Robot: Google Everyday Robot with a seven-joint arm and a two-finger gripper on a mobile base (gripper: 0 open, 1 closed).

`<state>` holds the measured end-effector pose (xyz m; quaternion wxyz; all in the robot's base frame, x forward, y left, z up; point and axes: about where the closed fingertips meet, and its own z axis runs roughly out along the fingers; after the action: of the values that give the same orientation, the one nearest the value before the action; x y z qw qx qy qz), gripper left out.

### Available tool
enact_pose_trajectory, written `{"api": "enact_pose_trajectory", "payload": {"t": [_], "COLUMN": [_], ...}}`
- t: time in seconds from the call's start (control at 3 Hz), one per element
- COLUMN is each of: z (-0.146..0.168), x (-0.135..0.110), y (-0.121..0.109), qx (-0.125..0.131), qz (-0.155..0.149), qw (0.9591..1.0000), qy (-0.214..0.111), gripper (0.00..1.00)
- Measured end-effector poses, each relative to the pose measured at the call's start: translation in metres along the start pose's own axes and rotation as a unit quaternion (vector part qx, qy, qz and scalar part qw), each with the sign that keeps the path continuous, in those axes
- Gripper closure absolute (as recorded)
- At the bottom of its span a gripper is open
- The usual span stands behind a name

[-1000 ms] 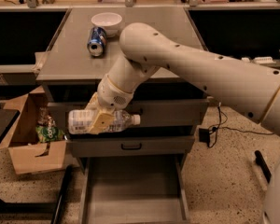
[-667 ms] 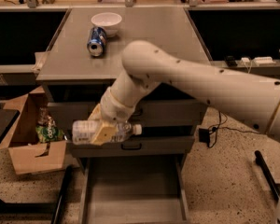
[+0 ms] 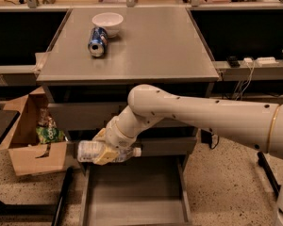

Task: Place blue plastic bottle into bottom drawer

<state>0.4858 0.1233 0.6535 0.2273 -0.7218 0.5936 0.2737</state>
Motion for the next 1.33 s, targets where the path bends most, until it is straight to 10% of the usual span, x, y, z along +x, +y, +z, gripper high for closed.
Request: {"api": "enact_pose_trajectory", "payload": {"t": [0.67,1.33], "z": [0.015,0.065], "x": [0.027,0.117], "y": [-0.004,-0.014], "qx": [0.029,0.064], "qz": [-0.005,0.012], "qw": [0.9989,0.9965], "qy": [0.037,0.053], "gripper": [1.0,1.0]}}
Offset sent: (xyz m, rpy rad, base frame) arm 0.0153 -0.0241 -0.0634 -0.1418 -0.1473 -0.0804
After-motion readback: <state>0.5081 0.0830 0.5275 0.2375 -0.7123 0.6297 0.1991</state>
